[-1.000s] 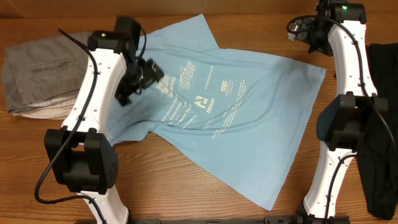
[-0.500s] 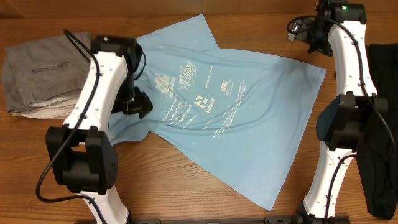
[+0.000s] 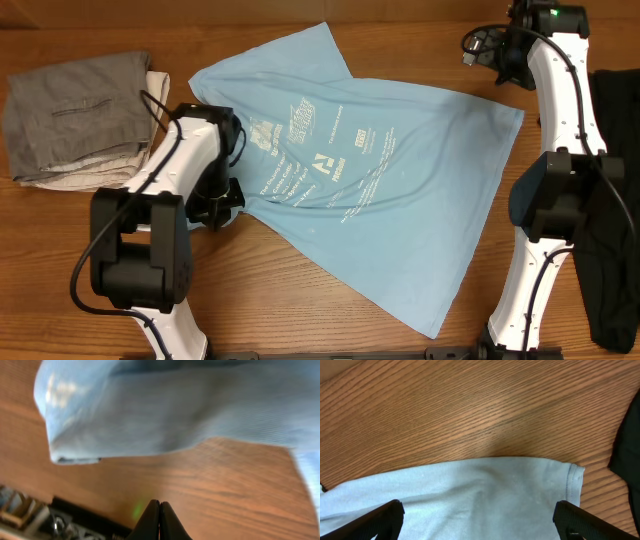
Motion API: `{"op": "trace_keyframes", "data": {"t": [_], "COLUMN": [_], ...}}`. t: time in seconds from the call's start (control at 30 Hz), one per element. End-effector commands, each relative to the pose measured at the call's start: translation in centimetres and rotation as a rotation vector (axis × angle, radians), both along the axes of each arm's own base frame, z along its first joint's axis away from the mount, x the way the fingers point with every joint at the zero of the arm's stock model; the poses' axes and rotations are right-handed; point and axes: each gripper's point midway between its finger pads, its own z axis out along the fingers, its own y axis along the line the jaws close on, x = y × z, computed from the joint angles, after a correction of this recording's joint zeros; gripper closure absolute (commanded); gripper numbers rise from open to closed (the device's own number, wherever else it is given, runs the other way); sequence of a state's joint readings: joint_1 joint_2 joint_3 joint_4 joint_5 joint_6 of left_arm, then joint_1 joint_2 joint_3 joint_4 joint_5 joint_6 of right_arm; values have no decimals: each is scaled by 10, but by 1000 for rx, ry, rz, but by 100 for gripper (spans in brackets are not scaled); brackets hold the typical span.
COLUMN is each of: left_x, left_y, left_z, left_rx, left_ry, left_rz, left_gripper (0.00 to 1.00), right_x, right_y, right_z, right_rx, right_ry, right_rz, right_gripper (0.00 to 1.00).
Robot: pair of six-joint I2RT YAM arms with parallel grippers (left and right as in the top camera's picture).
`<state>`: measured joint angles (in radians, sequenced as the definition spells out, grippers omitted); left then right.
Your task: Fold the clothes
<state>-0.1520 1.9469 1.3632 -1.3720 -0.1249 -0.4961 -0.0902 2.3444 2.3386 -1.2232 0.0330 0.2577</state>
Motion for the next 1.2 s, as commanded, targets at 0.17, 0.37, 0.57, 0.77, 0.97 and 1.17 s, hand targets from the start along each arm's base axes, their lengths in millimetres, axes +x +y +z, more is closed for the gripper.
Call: {"op": "trace_keyframes", "data": {"t": [0.17, 0.37, 0.57, 0.77, 0.97, 1.17], "left_x": [18, -1, -19, -11, -14, -21], "left_y": [-45, -46, -25, -12, -16, -3], "left_z": [125, 176, 121, 82, 26, -4], "left_rx": [-44, -23, 67, 187, 180, 241], "left_ry": [-575, -841, -685, -597, -537, -514], "left_rz": [-121, -154, -128, -164, -161, -118], "left_gripper": [96, 84, 80, 48, 63, 60], "right_x": [3, 3, 3, 3, 3, 3], "right_y": [-3, -3, -3, -3, -3, -3], "right_z": [12, 12, 12, 12, 12, 12], "right_rx": [-3, -3, -3, -3, -3, -3], "right_ry": [-31, -31, -31, -31, -31, -31], "right_rz": [-9, -9, -9, -9, -9, -9], "right_gripper": [0, 0, 0, 0, 0, 0]}}
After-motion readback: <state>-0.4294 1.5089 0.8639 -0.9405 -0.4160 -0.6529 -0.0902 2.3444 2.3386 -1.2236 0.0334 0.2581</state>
